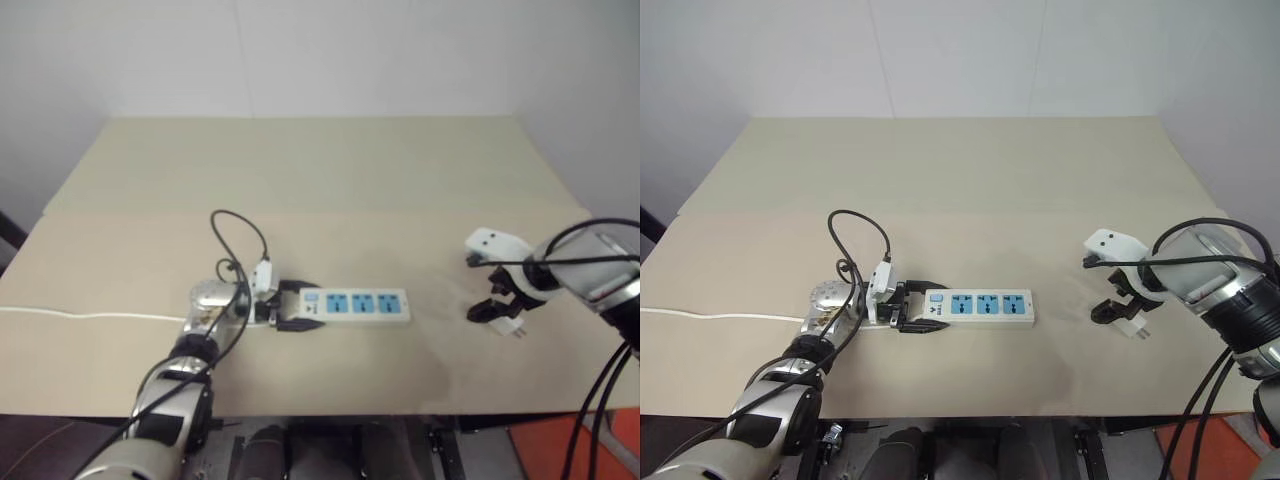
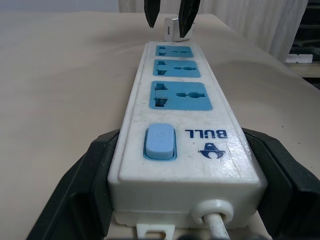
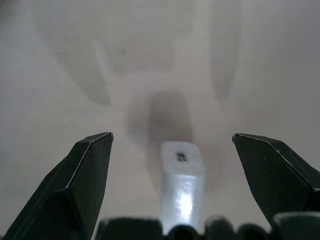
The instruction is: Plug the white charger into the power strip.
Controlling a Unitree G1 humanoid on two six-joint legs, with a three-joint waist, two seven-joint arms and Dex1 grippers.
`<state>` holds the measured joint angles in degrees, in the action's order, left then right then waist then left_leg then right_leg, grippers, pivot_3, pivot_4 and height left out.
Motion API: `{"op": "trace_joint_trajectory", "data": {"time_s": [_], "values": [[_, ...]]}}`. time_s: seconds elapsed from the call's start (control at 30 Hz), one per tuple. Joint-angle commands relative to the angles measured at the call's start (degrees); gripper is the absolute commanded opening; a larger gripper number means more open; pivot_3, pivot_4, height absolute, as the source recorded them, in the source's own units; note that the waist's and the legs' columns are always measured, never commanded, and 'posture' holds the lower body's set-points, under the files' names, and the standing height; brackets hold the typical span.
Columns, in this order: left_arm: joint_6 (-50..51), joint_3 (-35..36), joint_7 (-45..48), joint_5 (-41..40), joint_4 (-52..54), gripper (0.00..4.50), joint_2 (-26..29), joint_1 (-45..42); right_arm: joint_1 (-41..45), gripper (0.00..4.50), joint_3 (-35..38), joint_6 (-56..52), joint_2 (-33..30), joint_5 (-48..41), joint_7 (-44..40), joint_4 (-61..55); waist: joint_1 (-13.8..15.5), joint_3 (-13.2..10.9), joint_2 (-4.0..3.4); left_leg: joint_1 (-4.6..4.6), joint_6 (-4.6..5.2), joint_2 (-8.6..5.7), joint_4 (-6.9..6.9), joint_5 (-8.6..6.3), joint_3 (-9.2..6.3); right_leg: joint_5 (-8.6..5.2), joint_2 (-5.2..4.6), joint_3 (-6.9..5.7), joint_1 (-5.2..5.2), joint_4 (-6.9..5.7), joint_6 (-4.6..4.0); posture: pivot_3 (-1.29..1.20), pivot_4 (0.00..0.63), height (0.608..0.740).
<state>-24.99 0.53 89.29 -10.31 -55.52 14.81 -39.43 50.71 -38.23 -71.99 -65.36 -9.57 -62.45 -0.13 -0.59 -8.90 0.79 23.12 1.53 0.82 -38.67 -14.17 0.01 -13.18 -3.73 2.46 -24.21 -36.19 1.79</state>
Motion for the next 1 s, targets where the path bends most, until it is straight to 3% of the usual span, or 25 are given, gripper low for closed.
{"op": "trace_joint_trajectory", "data": {"time_s": [0.03, 0.5, 0.63, 0.87, 1.0], "values": [[-0.5, 0.4, -0.5, -1.6, 1.8, 3.30, -0.2, 0.3, -0.1, 4.50, -0.1, 1.0, -0.2, 2.4, -0.3, 1.9, 0.0, 0.0, -0.01, 0.00, 0.00, 0.00, 0.00, 0.00, 0.00, 0.00, 0.00, 0.00, 0.00, 0.00, 0.00, 0.00, 0.150, 0.740], [-1.1, -0.9, -1.7, -0.7, 1.7, 3.30, -0.8, 0.3, -1.0, 4.50, 0.2, 2.8, 1.2, 4.5, -3.5, 7.0, 0.1, 0.1, -0.18, 0.01, 0.00, -0.02, -0.05, 0.00, 0.00, 0.00, 0.00, -0.01, 0.02, 0.00, 0.01, 0.00, 0.150, 0.740], [-1.5, -1.2, -2.0, -0.3, 1.7, 3.30, -0.6, 0.2, -0.9, 3.58, 0.9, 2.6, 2.4, 4.7, -3.4, 8.4, 0.1, 0.1, -0.21, 0.01, 0.00, -0.02, -0.07, 0.00, 0.00, 0.01, 0.00, -0.01, 0.03, 0.00, 0.01, 0.00, 0.150, 0.740], [0.8, -1.3, -1.3, -1.5, 4.0, 3.30, -0.8, -0.3, -0.9, 1.14, 1.4, 2.2, 3.0, 5.1, -3.4, 8.0, 0.2, 0.1, -0.21, 0.01, 0.00, -0.02, -0.11, 0.00, -0.01, 0.02, 0.00, -0.02, 0.08, 0.00, 0.03, 0.00, 0.150, 0.740], [2.0, -2.7, -0.9, -0.4, 5.1, 3.30, -0.5, -0.4, -0.8, 1.11, 4.0, 1.7, 2.4, 4.1, -3.2, 4.9, 0.2, 0.1, -0.23, 0.03, 0.00, -0.03, -0.10, 0.00, 0.00, 0.02, -0.01, -0.02, 0.06, 0.00, 0.03, 0.00, 0.150, 0.740]]}}
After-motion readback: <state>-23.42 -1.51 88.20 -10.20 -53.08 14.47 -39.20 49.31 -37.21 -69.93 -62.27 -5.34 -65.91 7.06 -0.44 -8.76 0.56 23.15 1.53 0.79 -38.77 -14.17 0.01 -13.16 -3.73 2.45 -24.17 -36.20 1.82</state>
